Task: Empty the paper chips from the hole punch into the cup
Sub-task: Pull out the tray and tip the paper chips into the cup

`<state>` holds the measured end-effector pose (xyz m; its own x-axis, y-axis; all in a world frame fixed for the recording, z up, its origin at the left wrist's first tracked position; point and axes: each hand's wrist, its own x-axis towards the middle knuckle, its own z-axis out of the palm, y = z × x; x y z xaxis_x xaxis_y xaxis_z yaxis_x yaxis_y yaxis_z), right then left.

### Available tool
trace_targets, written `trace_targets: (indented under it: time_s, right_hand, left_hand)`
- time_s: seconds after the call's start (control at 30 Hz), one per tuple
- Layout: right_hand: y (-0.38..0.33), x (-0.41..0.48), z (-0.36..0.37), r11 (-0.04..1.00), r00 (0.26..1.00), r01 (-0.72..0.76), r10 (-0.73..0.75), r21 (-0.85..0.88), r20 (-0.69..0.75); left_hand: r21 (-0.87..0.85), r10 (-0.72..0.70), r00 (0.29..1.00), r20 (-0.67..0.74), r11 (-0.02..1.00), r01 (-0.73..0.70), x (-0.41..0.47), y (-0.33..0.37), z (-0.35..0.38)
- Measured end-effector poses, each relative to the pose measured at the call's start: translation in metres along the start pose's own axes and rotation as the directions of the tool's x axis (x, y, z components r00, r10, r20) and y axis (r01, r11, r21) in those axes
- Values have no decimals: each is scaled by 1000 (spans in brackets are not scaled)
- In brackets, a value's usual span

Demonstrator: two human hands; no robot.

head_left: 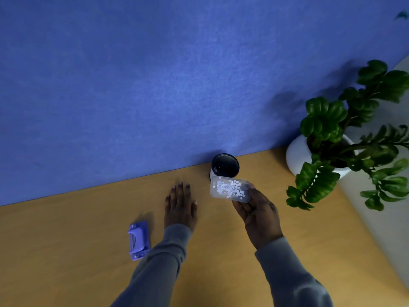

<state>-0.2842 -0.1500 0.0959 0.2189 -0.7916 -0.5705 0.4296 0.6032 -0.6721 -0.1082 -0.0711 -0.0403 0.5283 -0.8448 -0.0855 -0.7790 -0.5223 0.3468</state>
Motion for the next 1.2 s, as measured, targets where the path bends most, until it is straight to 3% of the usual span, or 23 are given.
trace_targets:
  time_s: [0.23,0.43,0.67,0.77,0.83,0.9,0.93,1.0,1.13,1.2]
  right_hand:
    - [-13,18,7,1000,1000,18,-18,21,-11]
    - [-28,40,27,999,993,43,-45,-18,-109]
    - [-35,75,38,969,953,77,-141,-235,-268]
    - [-32,90,40,893,914,121,-270,-433,-302]
    - [-30,96,44,686,856,208,-473,-697,-210]
    - [-25,97,51,309,766,304,-641,-901,38]
    - [-22,97,54,145,711,360,-682,-921,171]
    - [-17,95,59,-83,630,433,-684,-897,368]
    - [-1,98,56,-484,525,430,-553,-762,647]
    - [0,100,53,-589,507,439,-461,-678,729]
  left_hand:
    - [6,34,999,-5,999,-34,3,-9,12]
    - [6,43,999,-17,999,-42,4,-12,16]
    - [3,49,998,-32,999,-49,5,-12,17]
    - [10,51,998,-32,999,-51,5,-12,18]
    - [-2,53,998,-42,999,-53,6,-11,18]
    - [-2,54,997,-50,999,-55,6,-12,19]
    - [4,56,997,-54,998,-56,5,-12,19]
    - [13,57,997,-55,998,-56,5,-14,21]
    - [23,51,998,-44,998,-50,5,-15,23]
    - [15,56,997,-46,998,-55,6,-15,24]
